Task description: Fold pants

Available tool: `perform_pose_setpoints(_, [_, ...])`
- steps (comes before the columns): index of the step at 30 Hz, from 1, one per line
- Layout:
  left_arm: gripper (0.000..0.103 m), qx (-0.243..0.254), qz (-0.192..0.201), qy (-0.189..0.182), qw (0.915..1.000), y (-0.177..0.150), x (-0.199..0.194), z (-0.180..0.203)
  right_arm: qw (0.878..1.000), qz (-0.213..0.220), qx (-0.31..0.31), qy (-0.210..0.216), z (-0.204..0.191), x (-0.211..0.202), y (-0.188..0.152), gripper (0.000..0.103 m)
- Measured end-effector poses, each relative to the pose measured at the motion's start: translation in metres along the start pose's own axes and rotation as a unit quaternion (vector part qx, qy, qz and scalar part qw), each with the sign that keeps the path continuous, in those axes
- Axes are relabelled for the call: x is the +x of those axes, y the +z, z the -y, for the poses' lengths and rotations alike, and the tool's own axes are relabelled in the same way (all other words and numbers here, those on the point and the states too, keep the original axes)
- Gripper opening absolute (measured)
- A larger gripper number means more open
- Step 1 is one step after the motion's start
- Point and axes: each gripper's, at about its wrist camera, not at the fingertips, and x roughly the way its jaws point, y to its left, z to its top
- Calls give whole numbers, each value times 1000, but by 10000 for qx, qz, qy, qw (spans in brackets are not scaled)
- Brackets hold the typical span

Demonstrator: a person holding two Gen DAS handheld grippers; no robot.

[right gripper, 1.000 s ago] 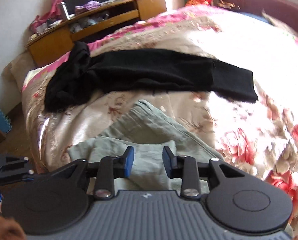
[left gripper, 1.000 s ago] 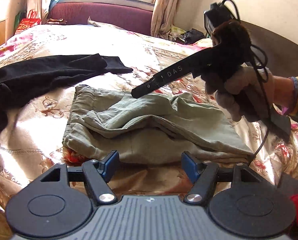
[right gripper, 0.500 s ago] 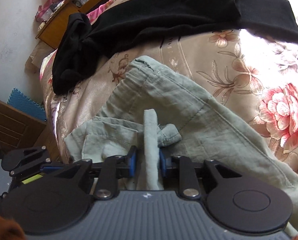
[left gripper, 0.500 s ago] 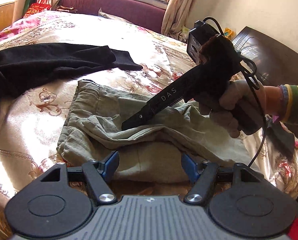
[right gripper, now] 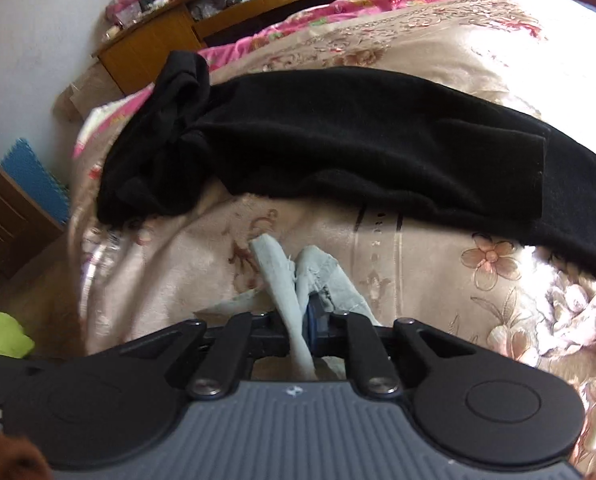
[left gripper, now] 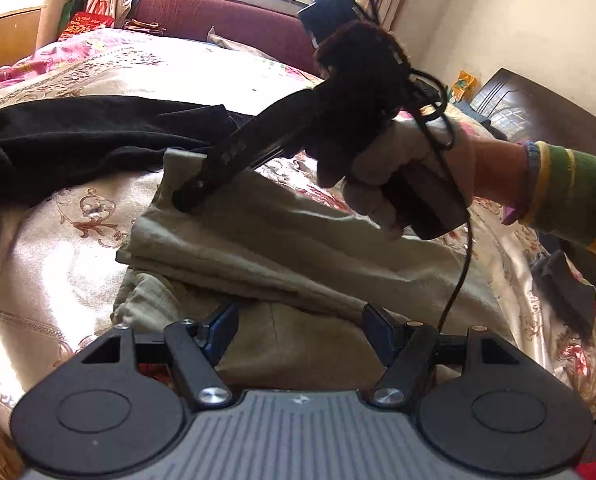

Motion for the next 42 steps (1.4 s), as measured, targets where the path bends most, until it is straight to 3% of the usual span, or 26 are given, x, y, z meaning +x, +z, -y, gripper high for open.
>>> perform_pose_setpoints(2, [81,26,10,68,10000,-1,-3,1,9998,-53,-121,-141,-3,7,-2,12])
perform_pose_setpoints(4, [81,4,1,81,10000,-2,-5,2,9997,177,67,-144,-2,-5,-5,20])
perform_pose_setpoints(6, [81,-4,-13,79,10000,-3,-4,3,9979,492,108,-406,-5,-27,-12,42])
perform_pose_setpoints(9, [81,51,15,83,10000,-2,-4,7,9911,926,46,-955,-12,-70,-37,43])
perform_pose_setpoints(13, [81,195,31,68,9998,-4,-1,14,9792,1198,789,-1436,-13,-128,-101,43])
perform_pose_setpoints(19, [81,658,-103,177,9976,-6,3,36,9469,1007,2032,-2279,-43,-179,-228,44])
perform_pose_setpoints(23, [81,929,-200,219,9952,-5,2,56,9422,1002,1792,-2649,-85,-180,-275,43])
perform_pose_setpoints(26, [81,1044,-117,195,9943,-2,-6,74,9445,981,1281,-2863,-102,-163,-286,43])
perform_pose_setpoints(30, [81,1175,-13,241,9928,-4,-17,90,9490,1355,1337,-2512,-115,-157,-288,43])
perform_pose_setpoints(34, [82,1227,-83,231,9921,-8,-19,99,9392,1673,1236,-2731,-120,-151,-279,43])
perform_pose_setpoints(39, [82,1347,-87,327,9903,-13,-25,101,9371,1399,646,-3133,-129,-130,-277,43])
perform_pose_setpoints(42, [82,1258,-114,339,9914,-16,-27,96,9350,1371,674,-3202,-129,-132,-280,43])
